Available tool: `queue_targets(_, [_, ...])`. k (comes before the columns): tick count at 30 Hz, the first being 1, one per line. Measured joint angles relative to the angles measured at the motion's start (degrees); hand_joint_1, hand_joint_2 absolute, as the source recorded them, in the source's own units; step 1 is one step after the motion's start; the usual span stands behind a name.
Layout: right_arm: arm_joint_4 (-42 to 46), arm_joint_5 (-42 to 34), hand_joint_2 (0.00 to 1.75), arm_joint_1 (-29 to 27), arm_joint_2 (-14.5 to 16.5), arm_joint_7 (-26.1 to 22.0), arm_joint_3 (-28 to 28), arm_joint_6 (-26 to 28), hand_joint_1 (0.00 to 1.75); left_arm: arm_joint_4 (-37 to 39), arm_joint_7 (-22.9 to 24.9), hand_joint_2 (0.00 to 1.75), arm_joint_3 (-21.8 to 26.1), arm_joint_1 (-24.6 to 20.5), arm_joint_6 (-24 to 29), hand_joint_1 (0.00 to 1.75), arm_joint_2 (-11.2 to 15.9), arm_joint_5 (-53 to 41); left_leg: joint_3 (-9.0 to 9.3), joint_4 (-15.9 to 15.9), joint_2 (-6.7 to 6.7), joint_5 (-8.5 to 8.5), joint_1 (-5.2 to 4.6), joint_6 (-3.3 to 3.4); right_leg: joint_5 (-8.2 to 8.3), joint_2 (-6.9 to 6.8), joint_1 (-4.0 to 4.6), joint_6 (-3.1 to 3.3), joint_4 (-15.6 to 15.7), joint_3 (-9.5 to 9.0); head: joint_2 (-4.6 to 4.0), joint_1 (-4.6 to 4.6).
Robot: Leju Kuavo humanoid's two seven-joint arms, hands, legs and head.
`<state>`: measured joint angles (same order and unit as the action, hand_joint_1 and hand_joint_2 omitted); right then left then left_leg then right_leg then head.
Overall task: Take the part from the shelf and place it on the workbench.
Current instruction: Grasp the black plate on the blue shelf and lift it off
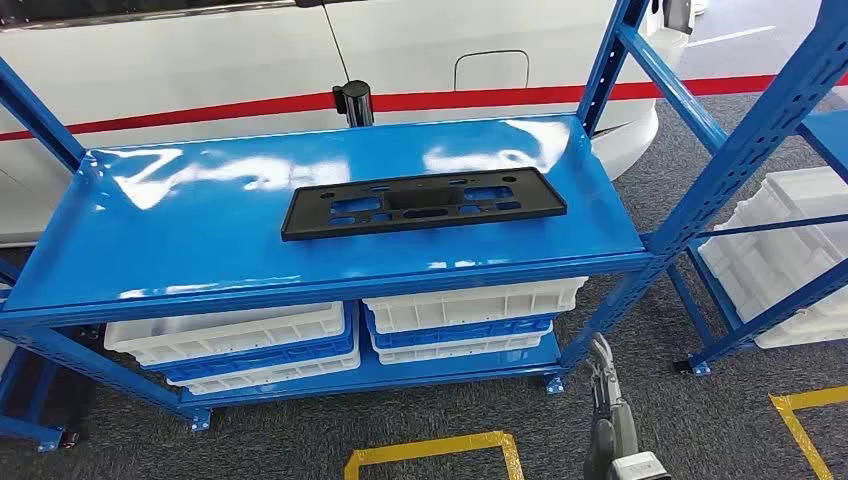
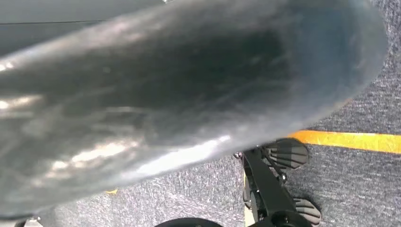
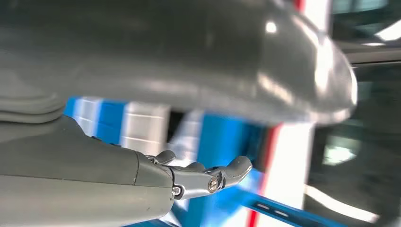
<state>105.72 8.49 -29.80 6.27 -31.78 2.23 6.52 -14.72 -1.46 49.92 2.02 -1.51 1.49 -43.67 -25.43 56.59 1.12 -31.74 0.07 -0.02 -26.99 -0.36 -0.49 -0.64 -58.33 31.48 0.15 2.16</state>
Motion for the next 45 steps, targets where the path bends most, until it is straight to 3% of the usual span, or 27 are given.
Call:
queue_targets(6, [7.2, 1.0, 0.00, -1.2, -0.7, -2.8, 2.2, 1.8, 0.00, 0.9, -0.3, 0.00, 4.4, -0.8, -0.3, 0.00, 0.1, -4.2, 0.01, 0.0, 0.00, 0.00, 0.00, 0.00, 0.00, 0.00, 0.00, 0.00, 0.0, -0.01, 0.00, -0.01])
queue_targets(15, [15.0, 4.0, 0.00, -1.5, -4.6, -5.1, 7.5, 8.2, 0.00, 1.9, -0.7, 0.00, 9.5, -1.6, -1.4, 0.00, 0.5, -9.9, 0.01, 0.0, 0.00, 0.00, -0.01, 0.00, 0.00, 0.00, -0.02, 0.00, 0.0, -0.01, 0.00, 0.00])
queue_targets(21, [15.7, 8.3, 0.00, 0.6, -9.1, -1.1, 10.4, 13.6, 0.00, 2.3, -1.0, 0.00, 10.6, -1.9, -2.0, 0.00, 0.8, -11.3, 0.01, 0.0, 0.02, 0.00, -0.01, 0.00, 0.00, 0.00, -0.03, 0.00, 0.0, -0.03, 0.00, -0.01])
queue_targets(29, [14.2, 12.5, 0.00, 8.3, -15.5, 3.3, 11.6, 10.8, 0.00, 2.3, -2.0, 0.00, 10.8, -2.3, -3.5, 0.00, 1.7, -13.3, 0.06, 0.0, 0.01, 0.01, -0.02, 0.00, 0.03, 0.00, -0.05, -0.03, 0.0, -0.06, 0.00, -0.01])
queue_targets(33, [13.3, 13.5, 1.75, 10.9, -17.0, 4.1, 11.9, 9.8, 0.00, 2.4, -2.0, 0.00, 10.8, -2.3, -3.9, 0.00, 2.0, -13.8, 0.05, 0.0, 0.00, 0.01, -0.01, 0.00, 0.03, 0.00, -0.05, -0.03, 0.0, -0.06, 0.00, 0.00])
queue_targets(38, [11.5, 14.7, 1.75, 14.6, -18.8, 6.3, 12.9, 5.8, 0.00, 2.4, -2.2, 0.00, 10.8, -2.4, -4.4, 0.00, 2.3, -14.6, 0.03, 0.0, 0.04, 0.01, -0.01, 0.00, 0.03, 0.01, -0.05, -0.03, 0.0, -0.06, 0.00, -0.01])
queue_targets(45, [6.8, 15.5, 1.75, 24.0, -20.2, 9.3, 15.4, 0.1, 0.00, 2.5, -2.7, 0.00, 10.7, -2.7, -5.3, 0.00, 3.0, -16.0, 0.11, 0.0, 0.03, 0.04, -0.05, 0.00, 0.04, 0.01, -0.08, -0.03, 0.0, -0.13, 0.00, -0.01])
